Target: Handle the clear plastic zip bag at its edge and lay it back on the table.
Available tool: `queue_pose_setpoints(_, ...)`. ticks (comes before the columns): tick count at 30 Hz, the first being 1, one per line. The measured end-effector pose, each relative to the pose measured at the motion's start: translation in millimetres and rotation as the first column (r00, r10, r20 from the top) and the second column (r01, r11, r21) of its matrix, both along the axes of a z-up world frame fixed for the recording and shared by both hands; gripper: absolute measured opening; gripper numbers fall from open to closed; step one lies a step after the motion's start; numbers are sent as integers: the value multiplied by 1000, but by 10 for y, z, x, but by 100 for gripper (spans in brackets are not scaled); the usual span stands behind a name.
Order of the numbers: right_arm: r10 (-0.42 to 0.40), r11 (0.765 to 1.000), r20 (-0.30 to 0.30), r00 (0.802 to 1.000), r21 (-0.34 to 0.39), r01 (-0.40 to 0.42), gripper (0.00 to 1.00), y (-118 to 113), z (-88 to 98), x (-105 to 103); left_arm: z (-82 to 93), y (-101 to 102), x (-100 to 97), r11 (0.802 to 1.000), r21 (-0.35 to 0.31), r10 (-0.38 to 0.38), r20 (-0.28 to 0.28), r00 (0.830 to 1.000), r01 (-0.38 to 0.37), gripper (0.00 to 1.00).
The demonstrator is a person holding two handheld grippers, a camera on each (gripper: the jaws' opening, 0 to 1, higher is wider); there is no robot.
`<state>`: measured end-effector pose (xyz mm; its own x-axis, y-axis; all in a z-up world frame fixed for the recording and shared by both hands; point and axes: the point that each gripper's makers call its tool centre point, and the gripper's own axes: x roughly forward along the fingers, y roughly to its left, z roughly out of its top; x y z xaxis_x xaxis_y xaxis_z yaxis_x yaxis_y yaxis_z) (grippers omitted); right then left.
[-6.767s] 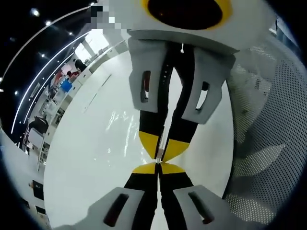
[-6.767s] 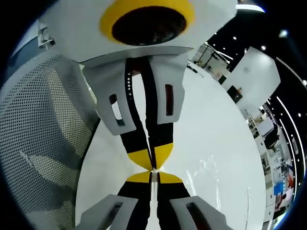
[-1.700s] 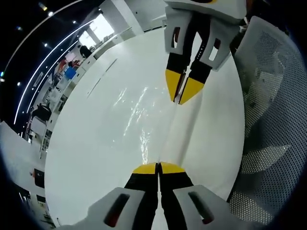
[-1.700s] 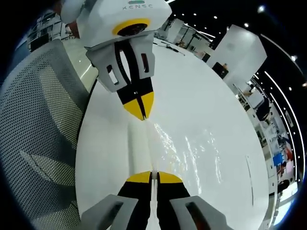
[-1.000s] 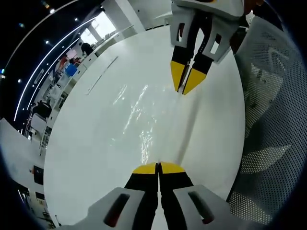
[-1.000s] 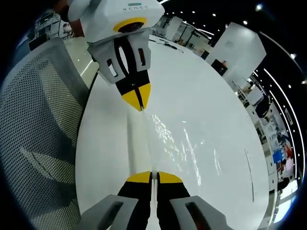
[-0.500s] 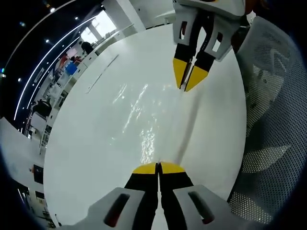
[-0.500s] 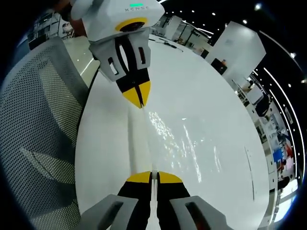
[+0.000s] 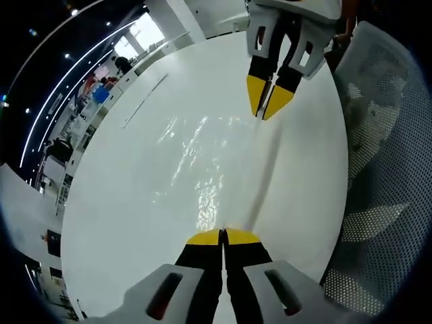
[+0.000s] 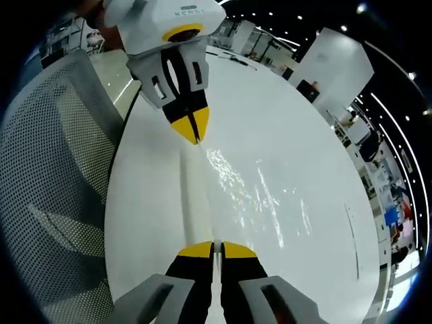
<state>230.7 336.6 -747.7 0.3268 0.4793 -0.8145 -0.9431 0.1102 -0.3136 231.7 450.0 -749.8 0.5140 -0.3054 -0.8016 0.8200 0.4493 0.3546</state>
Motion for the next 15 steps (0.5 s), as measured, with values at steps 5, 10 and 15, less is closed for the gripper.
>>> queue_pose_setpoints(5,0,1000,-1,1000,-1,0,0,-12,-8,-5,-3,19,17,1000,3,3,1,1000,-3,0)
queue_pose_setpoints(10,-6,1000,1,1000,-1,6,0,-38,-14,7,-3,22,17,1000,2,8,-3,1000,-8,0)
queue_pose_setpoints(15,-6,1000,0,1000,-1,6,0,-75,-14,15,-9,29,17,1000,-2,9,-5,1000,-9,0)
